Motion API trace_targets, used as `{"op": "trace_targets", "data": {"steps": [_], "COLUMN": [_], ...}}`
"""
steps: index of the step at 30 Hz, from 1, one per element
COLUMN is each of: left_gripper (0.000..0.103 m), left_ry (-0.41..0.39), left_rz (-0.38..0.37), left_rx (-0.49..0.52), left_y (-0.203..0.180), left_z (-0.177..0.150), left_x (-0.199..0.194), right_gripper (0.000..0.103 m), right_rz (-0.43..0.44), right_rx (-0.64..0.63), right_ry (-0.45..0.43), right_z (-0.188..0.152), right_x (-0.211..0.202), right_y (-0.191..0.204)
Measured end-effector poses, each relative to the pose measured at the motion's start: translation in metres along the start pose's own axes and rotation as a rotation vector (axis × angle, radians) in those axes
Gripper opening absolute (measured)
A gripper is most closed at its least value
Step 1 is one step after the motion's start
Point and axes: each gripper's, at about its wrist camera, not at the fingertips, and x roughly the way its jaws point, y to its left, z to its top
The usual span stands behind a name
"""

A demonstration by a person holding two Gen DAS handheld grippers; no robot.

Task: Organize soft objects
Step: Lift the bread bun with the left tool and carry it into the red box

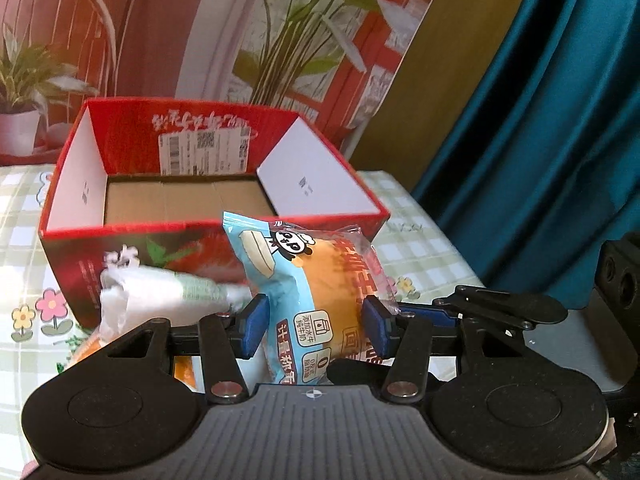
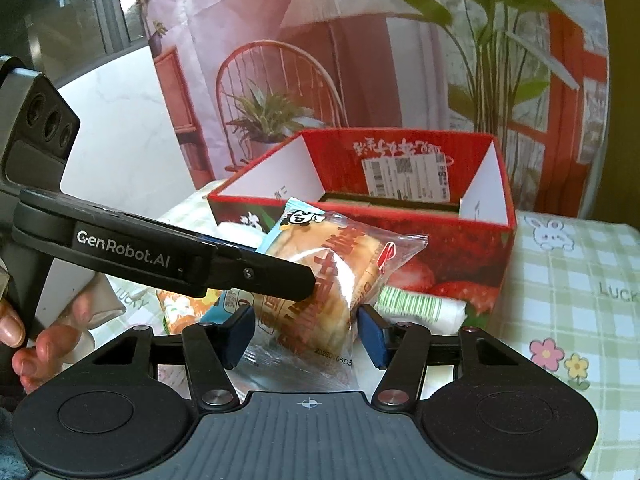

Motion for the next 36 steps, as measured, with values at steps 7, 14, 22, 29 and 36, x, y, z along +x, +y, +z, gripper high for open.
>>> {"op": "trace_targets", "data": {"steps": [7, 14, 22, 29, 36], "left_gripper": [0.054, 0.054, 0.054, 0.054, 0.054], "left_ry": [-0.072, -0.113, -0.033, 0.067, 0.142], "left_rz": [-0.012, 0.011, -0.005, 0.025, 0.043], "left_rx": [0.032, 0.027, -0.082, -0.082, -0.089], "left_y": [-0.004, 0.0, 0.017, 0.028, 0.042], "left_z": [0.034, 0.09, 0.126, 0.124, 0.113], "left_x": [-0.009, 0.013, 0.063, 0.107, 0.133], "right_gripper": [0.053, 0.053, 0.053, 0.053, 0.053], "right_rz": [-0.01, -0.046, -0.08, -0.061, -0.055], "right_rx": [-0.073, -0.187, -0.224, -0.1, -0.001], "right_ry": [-0.052, -0.083, -0.072, 0.008, 0.096], "right_z": [0.035, 0.085, 0.117, 0.111, 0.098], "right_x": [-0.012, 0.006, 0.052, 0.094, 0.129], "right_y": [0.0, -0.011, -0.043, -0.075, -0.093]}}
